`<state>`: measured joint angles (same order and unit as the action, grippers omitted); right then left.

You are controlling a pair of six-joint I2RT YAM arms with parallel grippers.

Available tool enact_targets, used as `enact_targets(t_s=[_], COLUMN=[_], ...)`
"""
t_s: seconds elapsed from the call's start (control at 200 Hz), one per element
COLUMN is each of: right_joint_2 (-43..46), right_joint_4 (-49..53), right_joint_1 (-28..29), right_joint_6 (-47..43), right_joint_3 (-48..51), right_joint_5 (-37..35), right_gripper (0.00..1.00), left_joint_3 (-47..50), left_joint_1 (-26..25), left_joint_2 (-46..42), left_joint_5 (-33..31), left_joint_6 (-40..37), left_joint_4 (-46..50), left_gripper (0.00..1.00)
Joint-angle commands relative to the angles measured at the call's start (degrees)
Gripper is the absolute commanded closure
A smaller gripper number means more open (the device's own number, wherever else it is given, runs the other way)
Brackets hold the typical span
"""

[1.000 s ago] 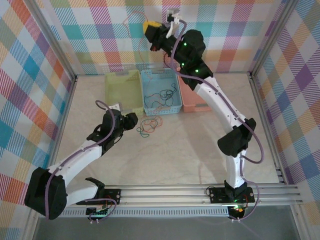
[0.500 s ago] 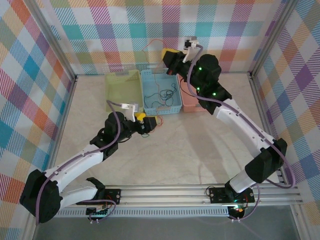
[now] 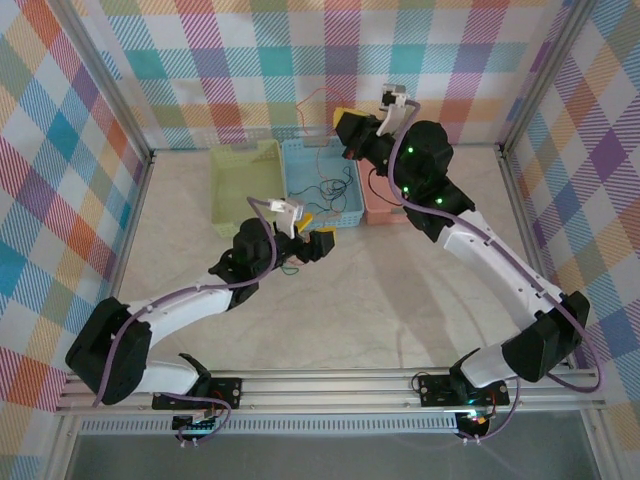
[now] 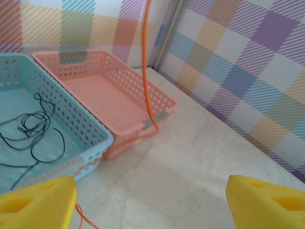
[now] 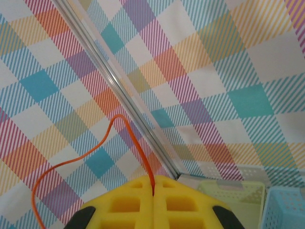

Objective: Untangle the cables

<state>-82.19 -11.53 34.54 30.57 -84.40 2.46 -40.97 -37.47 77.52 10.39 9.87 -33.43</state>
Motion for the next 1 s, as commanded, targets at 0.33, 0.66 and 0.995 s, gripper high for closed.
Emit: enact_targets(t_s=[0.33, 0.66, 0.995], right_joint_2=[8.28, 14.42, 20.40], right_joint_4=[0.91, 2.20, 1.02], right_joint_1=[-0.03, -1.08, -3.52], right_joint_6=[1.69, -1.59, -10.04], right_joint_3=[4.72, 10.70, 27.62], right_joint_5=[1.56, -3.34, -15.33], right_gripper=[0.98, 0.96, 0.42], left_joint_3=[-10.36, -10.16, -22.47], left_joint_1=[-0.41, -0.48, -0.32], left_joint_2=[10.29, 7.46, -2.99], left_joint_5=[-3.11, -5.16, -15.77], left_joint_6=[-1.90, -2.05, -1.89], left_joint_4=[-7.85, -3.74, 31.05], left_gripper=[0.35, 1.00, 1.00])
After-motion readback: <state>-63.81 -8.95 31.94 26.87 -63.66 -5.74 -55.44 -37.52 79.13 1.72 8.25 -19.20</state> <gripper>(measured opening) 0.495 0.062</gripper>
